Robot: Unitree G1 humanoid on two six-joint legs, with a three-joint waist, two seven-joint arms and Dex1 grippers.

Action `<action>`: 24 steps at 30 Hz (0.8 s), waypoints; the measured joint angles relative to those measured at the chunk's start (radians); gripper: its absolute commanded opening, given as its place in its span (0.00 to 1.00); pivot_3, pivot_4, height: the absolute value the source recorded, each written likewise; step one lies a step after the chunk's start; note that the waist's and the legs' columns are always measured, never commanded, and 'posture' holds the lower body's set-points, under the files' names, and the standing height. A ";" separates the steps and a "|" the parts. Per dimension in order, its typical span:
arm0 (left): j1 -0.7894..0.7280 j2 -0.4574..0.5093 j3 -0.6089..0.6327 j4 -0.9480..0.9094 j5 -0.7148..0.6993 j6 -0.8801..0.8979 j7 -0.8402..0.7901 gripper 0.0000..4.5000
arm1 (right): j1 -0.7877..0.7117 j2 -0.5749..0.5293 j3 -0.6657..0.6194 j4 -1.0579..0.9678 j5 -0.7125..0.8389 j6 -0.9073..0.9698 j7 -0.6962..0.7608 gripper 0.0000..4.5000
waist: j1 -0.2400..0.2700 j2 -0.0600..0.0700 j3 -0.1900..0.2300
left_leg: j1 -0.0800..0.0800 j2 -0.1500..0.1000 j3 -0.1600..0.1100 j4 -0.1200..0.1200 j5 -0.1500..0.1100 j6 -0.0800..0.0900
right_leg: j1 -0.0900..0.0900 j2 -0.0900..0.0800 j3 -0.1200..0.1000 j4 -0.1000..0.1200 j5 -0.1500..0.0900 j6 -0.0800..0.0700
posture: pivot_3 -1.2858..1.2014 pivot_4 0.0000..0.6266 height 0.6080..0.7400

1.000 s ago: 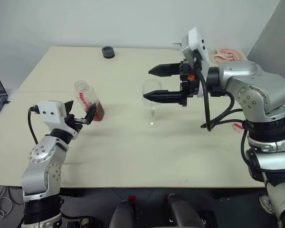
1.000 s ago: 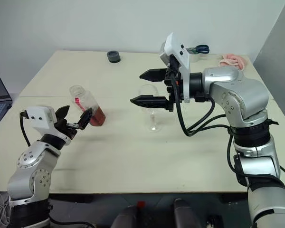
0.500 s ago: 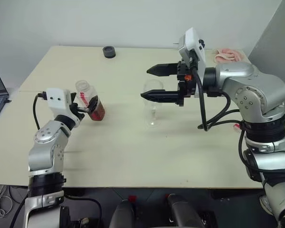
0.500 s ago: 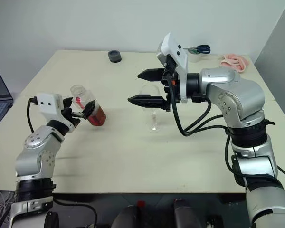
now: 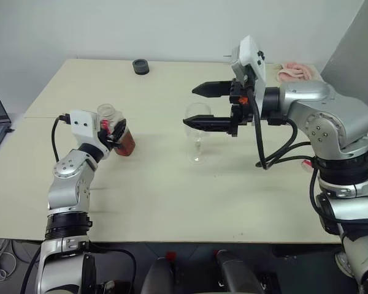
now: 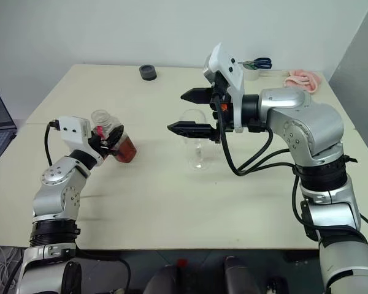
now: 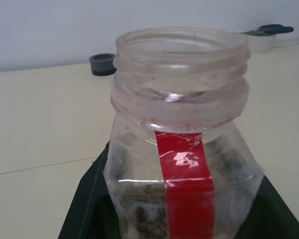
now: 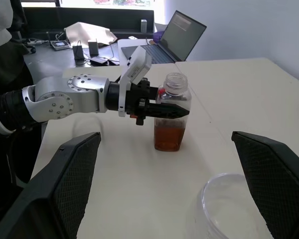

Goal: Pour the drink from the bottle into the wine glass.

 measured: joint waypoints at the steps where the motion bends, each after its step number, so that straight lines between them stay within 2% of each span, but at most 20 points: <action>1: -0.007 0.001 -0.004 0.001 0.000 0.002 -0.002 0.39 | 0.017 -0.001 -0.015 -0.004 -0.001 0.000 -0.017 1.00 | 0.001 0.000 0.000 | -0.001 0.000 0.000 0.000 0.000 0.000 | 0.000 0.000 0.000 0.000 0.000 0.000 | 0.52 0.24 1.00; 4: -0.068 0.020 -0.024 0.005 0.009 0.007 -0.026 0.39 | 0.107 -0.034 -0.092 -0.016 -0.026 -0.026 -0.086 1.00 | 0.010 -0.001 0.001 | -0.002 -0.001 -0.002 0.001 0.000 0.000 | 0.000 -0.001 -0.002 0.000 0.000 0.000 | 0.52 0.24 1.00; 5: -0.110 0.037 -0.055 0.011 0.036 0.005 -0.037 0.39 | 0.165 -0.083 -0.125 -0.032 -0.037 -0.045 -0.089 1.00 | 0.021 -0.003 0.001 | -0.003 -0.002 -0.003 0.001 0.000 0.000 | 0.000 -0.001 -0.004 -0.001 0.000 0.000 | 0.52 0.24 1.00; 8: -0.231 0.100 -0.130 0.045 0.125 -0.029 -0.071 0.39 | 0.347 -0.201 -0.258 -0.033 -0.042 -0.076 -0.080 1.00 | 0.037 -0.003 0.002 | -0.005 -0.005 -0.004 0.001 0.000 0.000 | 0.000 -0.004 -0.005 -0.002 0.000 0.000 | 0.52 0.24 1.00; 11: -0.347 0.097 -0.191 0.112 0.189 -0.092 -0.104 0.39 | 0.485 -0.249 -0.361 -0.096 -0.015 -0.103 -0.049 1.00 | 0.031 -0.003 0.002 | -0.004 -0.005 -0.003 0.001 0.000 0.000 | 0.000 -0.005 -0.004 -0.002 -0.001 0.001 | 0.52 0.24 1.00; 15: -0.484 0.041 -0.318 0.246 0.280 -0.241 -0.162 0.39 | 0.668 -0.252 -0.396 -0.279 0.034 -0.134 -0.025 1.00 | 0.022 -0.003 0.002 | -0.003 -0.003 -0.002 0.000 0.000 0.000 | 0.000 -0.002 -0.003 -0.001 -0.001 0.001 | 0.52 0.24 1.00; 17: -0.557 0.010 -0.376 0.334 0.330 -0.343 -0.188 0.39 | 0.729 -0.216 -0.405 -0.349 0.057 -0.135 -0.063 1.00 | 0.016 -0.004 0.002 | -0.002 -0.003 -0.001 0.001 0.000 0.000 | 0.000 -0.002 -0.001 0.000 -0.003 0.006 | 0.52 0.24 1.00; 21: -0.669 -0.029 -0.449 0.480 0.416 -0.540 -0.206 0.39 | 0.754 -0.171 -0.418 -0.464 0.110 -0.126 -0.154 1.00 | 0.003 -0.004 0.003 | -0.001 -0.003 0.001 0.001 0.000 0.000 | 0.001 -0.001 0.003 0.000 -0.004 0.006 | 0.52 0.24 1.00; 24: -0.697 -0.030 -0.470 0.571 0.461 -0.648 -0.207 0.39 | 0.780 -0.166 -0.420 -0.510 0.127 -0.116 -0.205 1.00 | -0.002 -0.004 0.003 | 0.000 -0.003 0.002 0.001 0.000 0.000 | 0.001 0.000 0.004 0.000 -0.004 0.007 | 0.52 0.24 1.00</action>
